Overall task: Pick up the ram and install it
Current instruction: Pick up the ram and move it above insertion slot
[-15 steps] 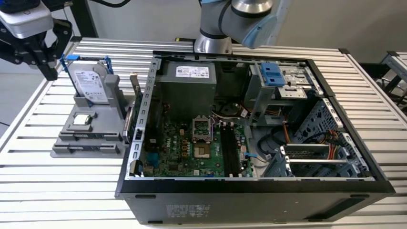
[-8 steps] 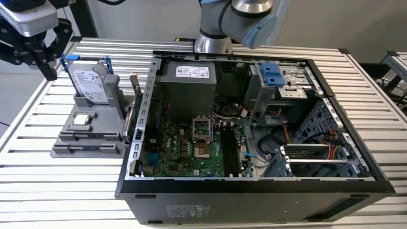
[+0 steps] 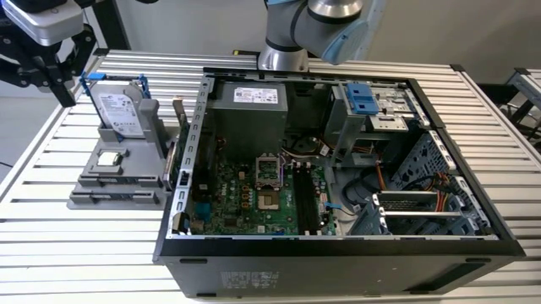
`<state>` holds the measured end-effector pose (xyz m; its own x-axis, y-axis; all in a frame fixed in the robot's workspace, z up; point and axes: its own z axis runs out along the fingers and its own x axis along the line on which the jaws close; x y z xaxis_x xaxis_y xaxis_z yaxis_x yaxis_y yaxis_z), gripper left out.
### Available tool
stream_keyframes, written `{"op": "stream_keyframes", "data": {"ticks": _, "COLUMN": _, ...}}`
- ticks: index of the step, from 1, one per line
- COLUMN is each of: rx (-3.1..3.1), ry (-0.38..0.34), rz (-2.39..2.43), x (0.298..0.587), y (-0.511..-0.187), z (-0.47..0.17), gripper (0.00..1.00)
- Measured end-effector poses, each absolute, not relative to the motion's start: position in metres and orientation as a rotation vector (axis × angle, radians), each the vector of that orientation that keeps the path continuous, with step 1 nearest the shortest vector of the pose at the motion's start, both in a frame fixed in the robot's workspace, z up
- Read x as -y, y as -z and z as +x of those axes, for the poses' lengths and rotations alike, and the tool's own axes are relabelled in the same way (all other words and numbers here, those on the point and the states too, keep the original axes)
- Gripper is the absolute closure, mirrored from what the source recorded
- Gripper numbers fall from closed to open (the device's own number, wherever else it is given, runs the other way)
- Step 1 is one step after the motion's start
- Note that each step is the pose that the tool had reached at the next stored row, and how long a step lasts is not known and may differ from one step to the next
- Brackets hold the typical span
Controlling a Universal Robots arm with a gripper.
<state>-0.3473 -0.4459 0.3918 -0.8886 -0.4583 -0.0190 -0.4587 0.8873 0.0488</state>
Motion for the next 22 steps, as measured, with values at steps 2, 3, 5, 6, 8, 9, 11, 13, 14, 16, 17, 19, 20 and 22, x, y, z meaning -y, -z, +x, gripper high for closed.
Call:
{"op": "stream_keyframes", "data": {"ticks": 2, "rx": -3.038, "ry": -0.081, "rz": -0.772, "x": 0.4459, "y": -0.3918, "z": -0.3473, "gripper": 1.0}}
{"op": "stream_keyframes", "data": {"ticks": 3, "rx": -3.034, "ry": -0.081, "rz": -0.788, "x": 0.4459, "y": -0.3918, "z": -0.3473, "gripper": 1.0}}
{"op": "stream_keyframes", "data": {"ticks": 5, "rx": -3.026, "ry": -0.082, "rz": -0.819, "x": 0.4459, "y": -0.3918, "z": -0.3473, "gripper": 1.0}}
{"op": "stream_keyframes", "data": {"ticks": 6, "rx": -3.022, "ry": -0.082, "rz": -0.836, "x": 0.4459, "y": -0.3918, "z": -0.3473, "gripper": 1.0}}
{"op": "stream_keyframes", "data": {"ticks": 8, "rx": -3.012, "ry": -0.082, "rz": -0.871, "x": 0.4459, "y": -0.3918, "z": -0.3473, "gripper": 1.0}}
{"op": "stream_keyframes", "data": {"ticks": 9, "rx": -3.007, "ry": -0.082, "rz": -0.89, "x": 0.4459, "y": -0.3918, "z": -0.3473, "gripper": 1.0}}
{"op": "stream_keyframes", "data": {"ticks": 11, "rx": -2.997, "ry": -0.082, "rz": -0.926, "x": 0.4459, "y": -0.3918, "z": -0.3473, "gripper": 1.0}}
{"op": "stream_keyframes", "data": {"ticks": 13, "rx": -2.986, "ry": -0.082, "rz": -0.962, "x": 0.4459, "y": -0.3918, "z": -0.3473, "gripper": 1.0}}
{"op": "stream_keyframes", "data": {"ticks": 14, "rx": -2.98, "ry": -0.082, "rz": -0.982, "x": 0.4459, "y": -0.3918, "z": -0.3473, "gripper": 1.0}}
{"op": "stream_keyframes", "data": {"ticks": 16, "rx": -2.969, "ry": -0.082, "rz": -1.017, "x": 0.4459, "y": -0.3918, "z": -0.3473, "gripper": 1.0}}
{"op": "stream_keyframes", "data": {"ticks": 17, "rx": -2.963, "ry": -0.082, "rz": -1.036, "x": 0.4459, "y": -0.3918, "z": -0.3473, "gripper": 1.0}}
{"op": "stream_keyframes", "data": {"ticks": 19, "rx": -2.951, "ry": -0.082, "rz": -1.07, "x": 0.4459, "y": -0.3918, "z": -0.3473, "gripper": 1.0}}
{"op": "stream_keyframes", "data": {"ticks": 20, "rx": -2.945, "ry": -0.082, "rz": -1.088, "x": 0.4459, "y": -0.3918, "z": -0.3473, "gripper": 1.0}}
{"op": "stream_keyframes", "data": {"ticks": 22, "rx": -2.932, "ry": -0.082, "rz": -1.124, "x": 0.4459, "y": -0.3918, "z": -0.3473, "gripper": 1.0}}
